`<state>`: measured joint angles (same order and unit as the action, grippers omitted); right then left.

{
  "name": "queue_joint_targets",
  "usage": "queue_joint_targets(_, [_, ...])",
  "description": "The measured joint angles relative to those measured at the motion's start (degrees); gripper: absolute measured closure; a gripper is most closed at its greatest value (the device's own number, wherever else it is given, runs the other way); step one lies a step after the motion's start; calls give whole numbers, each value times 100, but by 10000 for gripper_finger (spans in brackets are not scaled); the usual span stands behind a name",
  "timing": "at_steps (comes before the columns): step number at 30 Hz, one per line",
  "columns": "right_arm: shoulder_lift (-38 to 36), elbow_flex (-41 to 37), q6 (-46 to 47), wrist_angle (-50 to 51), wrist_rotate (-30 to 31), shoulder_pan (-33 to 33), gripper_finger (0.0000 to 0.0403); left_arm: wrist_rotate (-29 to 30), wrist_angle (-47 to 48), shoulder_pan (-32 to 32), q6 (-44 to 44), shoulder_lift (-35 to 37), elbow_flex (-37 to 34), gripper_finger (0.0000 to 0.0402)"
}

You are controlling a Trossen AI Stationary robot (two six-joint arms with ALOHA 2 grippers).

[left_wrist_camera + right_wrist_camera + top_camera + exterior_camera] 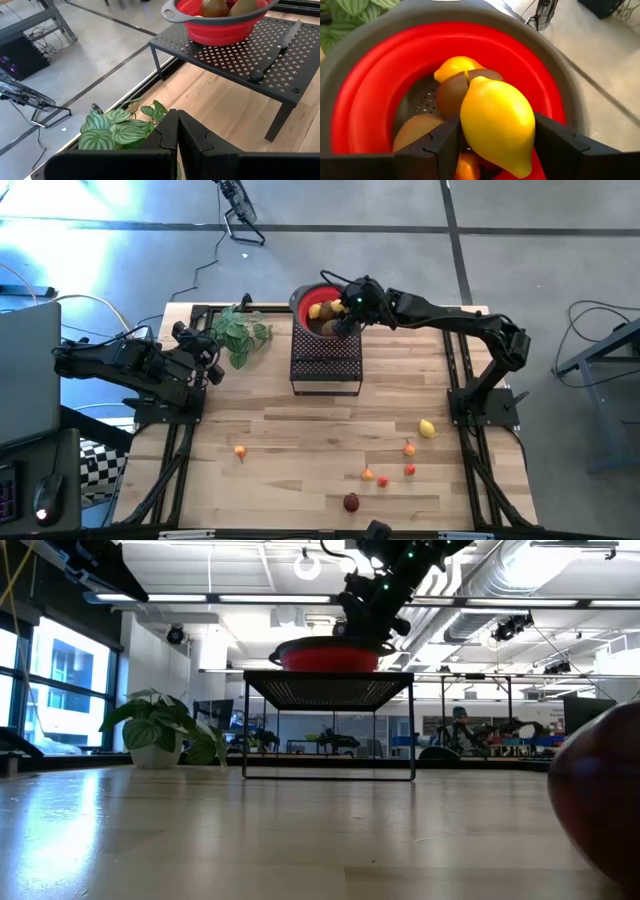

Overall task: Pick & Place Fruit
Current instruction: Put the left lemon into the red strainer bowl

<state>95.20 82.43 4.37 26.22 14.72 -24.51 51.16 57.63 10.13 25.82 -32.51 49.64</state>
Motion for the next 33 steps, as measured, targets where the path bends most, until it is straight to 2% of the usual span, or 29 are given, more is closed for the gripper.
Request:
queue_joint_targets(13, [99,-4,-315,323,-30,1,195,-3,73,-1,1,1,0,402])
queue_joint_targets(25, [158,-2,-457,-199,-34,16,187,-4,92,-1,2,1,-1,402])
queue_joint_targets(33, [144,-2,-449,-126,-221,13,176,-7,96,-2,3,1,0,402])
